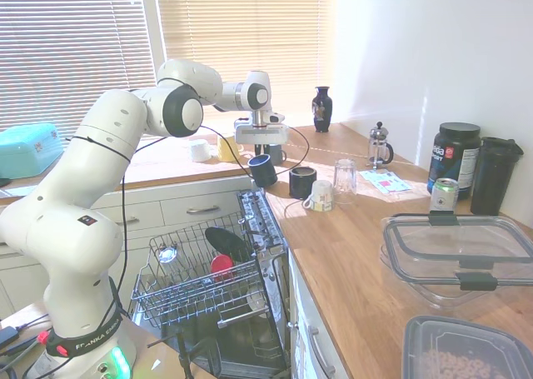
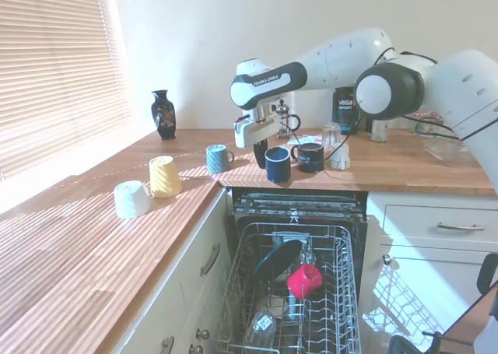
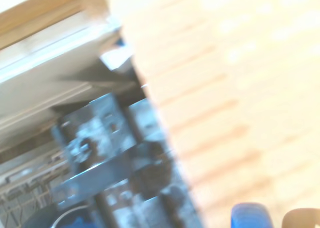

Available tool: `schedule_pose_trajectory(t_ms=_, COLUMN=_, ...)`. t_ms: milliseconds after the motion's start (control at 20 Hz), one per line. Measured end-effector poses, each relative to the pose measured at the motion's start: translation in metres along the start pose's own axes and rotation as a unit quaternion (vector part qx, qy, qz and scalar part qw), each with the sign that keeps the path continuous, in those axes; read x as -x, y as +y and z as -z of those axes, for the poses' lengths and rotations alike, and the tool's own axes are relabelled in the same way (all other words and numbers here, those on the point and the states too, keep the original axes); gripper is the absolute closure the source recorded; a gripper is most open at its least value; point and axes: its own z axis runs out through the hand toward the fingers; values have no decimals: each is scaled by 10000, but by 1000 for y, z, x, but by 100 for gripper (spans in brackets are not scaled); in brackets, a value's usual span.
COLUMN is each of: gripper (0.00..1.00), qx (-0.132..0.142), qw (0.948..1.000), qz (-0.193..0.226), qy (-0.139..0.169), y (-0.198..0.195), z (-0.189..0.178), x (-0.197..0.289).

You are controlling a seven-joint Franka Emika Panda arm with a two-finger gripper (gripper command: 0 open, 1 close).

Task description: Move the blue mug from the dishwasher to the table

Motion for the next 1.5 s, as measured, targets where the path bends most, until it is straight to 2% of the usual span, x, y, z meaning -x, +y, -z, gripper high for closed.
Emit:
schedule_pose_trajectory(t_ms=200, gripper=100, qx=-67, qw=9998, qz=-104, qy=-161, y=14, z=-5, x=-22)
schedule_pose_trajectory(t_ms=700, gripper=100, qx=17, qw=9991, qz=-203, qy=-360, y=26, z=-20, x=-43)
schedule_pose_trajectory(t_ms=750, gripper=0, qx=12, qw=9991, qz=-201, qy=-360, y=26, z=-21, x=-44)
schedule_pose_trajectory(t_ms=800, gripper=100, qx=6, qw=9991, qz=-201, qy=-364, y=25, z=-21, x=-44)
schedule_pose_trajectory(t_ms=900, gripper=100, qx=-7, qw=9991, qz=-216, qy=-360, y=26, z=-22, x=-45)
schedule_pose_trajectory(t_ms=950, gripper=0, qx=-31, qw=9991, qz=-228, qy=-366, y=28, z=-21, x=-46)
schedule_pose_trajectory(t_ms=1500, gripper=0, qx=-223, qw=9986, qz=-417, qy=-228, y=46, z=-17, x=-61)
